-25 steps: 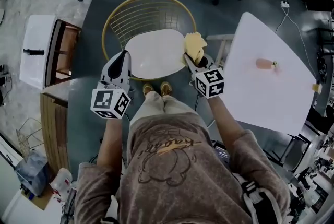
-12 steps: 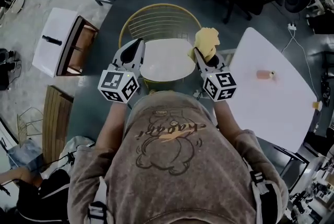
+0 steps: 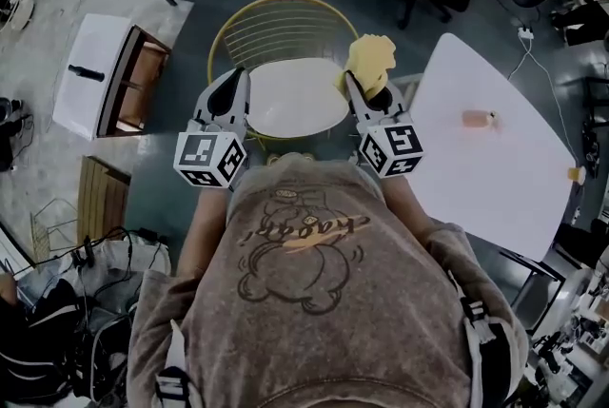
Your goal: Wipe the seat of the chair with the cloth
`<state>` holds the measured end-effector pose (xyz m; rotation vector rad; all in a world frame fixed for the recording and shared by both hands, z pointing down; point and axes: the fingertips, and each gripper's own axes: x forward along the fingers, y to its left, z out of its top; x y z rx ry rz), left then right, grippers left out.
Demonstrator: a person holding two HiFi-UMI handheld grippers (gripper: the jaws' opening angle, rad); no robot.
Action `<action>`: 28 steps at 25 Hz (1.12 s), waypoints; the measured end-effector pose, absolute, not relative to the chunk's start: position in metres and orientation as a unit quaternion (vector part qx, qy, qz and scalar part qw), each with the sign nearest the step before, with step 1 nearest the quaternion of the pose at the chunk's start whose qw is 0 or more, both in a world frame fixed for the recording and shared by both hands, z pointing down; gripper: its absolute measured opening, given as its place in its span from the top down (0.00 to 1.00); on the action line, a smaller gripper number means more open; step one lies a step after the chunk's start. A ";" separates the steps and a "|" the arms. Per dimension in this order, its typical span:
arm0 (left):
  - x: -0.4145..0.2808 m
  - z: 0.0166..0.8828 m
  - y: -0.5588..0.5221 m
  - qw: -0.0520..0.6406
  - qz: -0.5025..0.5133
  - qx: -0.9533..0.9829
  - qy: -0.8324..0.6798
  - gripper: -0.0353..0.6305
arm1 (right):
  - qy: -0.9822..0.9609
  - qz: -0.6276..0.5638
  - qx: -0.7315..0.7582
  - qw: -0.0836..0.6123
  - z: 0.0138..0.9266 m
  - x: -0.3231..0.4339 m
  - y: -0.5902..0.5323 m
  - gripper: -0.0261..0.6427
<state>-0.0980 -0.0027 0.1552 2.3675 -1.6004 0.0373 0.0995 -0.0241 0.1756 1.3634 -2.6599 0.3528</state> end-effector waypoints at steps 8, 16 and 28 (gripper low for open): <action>-0.084 0.161 0.001 0.111 0.018 0.815 -0.568 0.94 | -0.881 0.115 0.454 0.066 0.183 0.110 -0.020 0.79; -0.091 0.162 0.003 0.112 0.017 0.807 -0.579 0.94 | -0.883 0.114 0.450 0.068 0.186 0.107 -0.013 0.80; -0.089 0.161 0.020 0.123 0.014 0.804 -0.581 0.94 | -0.887 0.108 0.445 0.065 0.180 0.111 -0.007 0.80</action>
